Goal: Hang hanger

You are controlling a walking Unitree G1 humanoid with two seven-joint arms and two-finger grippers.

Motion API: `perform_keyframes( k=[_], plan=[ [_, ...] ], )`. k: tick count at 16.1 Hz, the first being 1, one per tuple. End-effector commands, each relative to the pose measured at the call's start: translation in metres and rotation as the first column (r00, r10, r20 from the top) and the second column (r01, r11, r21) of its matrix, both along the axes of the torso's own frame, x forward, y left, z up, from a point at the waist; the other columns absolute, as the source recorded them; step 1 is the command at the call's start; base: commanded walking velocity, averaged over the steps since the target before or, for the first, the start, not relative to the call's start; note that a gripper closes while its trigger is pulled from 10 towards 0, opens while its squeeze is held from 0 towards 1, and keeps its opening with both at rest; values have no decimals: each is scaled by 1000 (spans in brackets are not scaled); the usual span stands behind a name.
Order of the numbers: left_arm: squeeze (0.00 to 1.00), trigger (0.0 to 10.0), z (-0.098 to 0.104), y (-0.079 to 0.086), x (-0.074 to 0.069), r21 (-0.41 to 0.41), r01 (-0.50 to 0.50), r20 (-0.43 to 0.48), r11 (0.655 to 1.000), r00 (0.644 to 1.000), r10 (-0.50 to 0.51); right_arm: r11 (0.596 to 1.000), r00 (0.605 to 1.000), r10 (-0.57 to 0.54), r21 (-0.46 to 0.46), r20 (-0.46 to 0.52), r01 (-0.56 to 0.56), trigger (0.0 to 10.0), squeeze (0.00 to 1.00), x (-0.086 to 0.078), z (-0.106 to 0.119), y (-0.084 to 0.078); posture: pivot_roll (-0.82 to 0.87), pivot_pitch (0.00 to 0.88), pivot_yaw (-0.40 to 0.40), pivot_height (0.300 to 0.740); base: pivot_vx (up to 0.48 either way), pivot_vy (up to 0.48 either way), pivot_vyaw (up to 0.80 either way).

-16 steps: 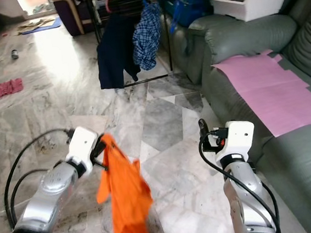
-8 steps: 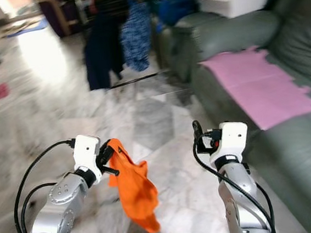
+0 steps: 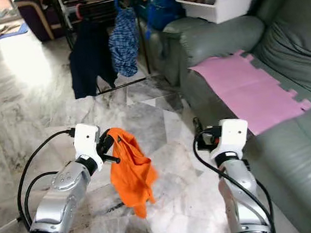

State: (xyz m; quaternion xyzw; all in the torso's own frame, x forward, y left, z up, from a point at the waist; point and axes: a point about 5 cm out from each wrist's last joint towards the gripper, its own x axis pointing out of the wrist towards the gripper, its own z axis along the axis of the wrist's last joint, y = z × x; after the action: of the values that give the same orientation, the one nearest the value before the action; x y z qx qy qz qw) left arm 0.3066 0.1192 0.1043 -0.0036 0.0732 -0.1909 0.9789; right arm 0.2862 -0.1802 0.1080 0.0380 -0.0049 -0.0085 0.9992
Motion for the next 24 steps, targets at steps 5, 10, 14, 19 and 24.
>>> perform_keyframes(
  k=[5,10,14,19,24],
  plan=[
    [0,10000,6,0,11,5,-37,29,999,999,37,1000,1000,7,-12,-2,-7,10000,0,1,0,0,-46,77,5,740,303,0,-220],
    [0,10000,6,-9,15,0,-26,35,1000,999,26,1000,1000,12,-13,3,-12,10000,0,2,1,1,-49,72,7,740,348,0,-620],
    [0,10000,4,-11,18,-7,-35,31,999,999,35,1000,1000,16,-18,2,-16,10000,0,0,1,0,-58,75,11,740,371,0,-227],
    [0,10000,2,-6,20,1,-65,27,998,998,65,999,999,50,-24,14,-49,10000,0,-4,2,3,-59,79,12,740,317,337,142],
    [0,10000,0,-2,20,4,-103,16,995,995,103,998,998,64,-26,18,-64,10000,0,-6,1,4,-58,80,12,740,168,402,467]
  ],
)
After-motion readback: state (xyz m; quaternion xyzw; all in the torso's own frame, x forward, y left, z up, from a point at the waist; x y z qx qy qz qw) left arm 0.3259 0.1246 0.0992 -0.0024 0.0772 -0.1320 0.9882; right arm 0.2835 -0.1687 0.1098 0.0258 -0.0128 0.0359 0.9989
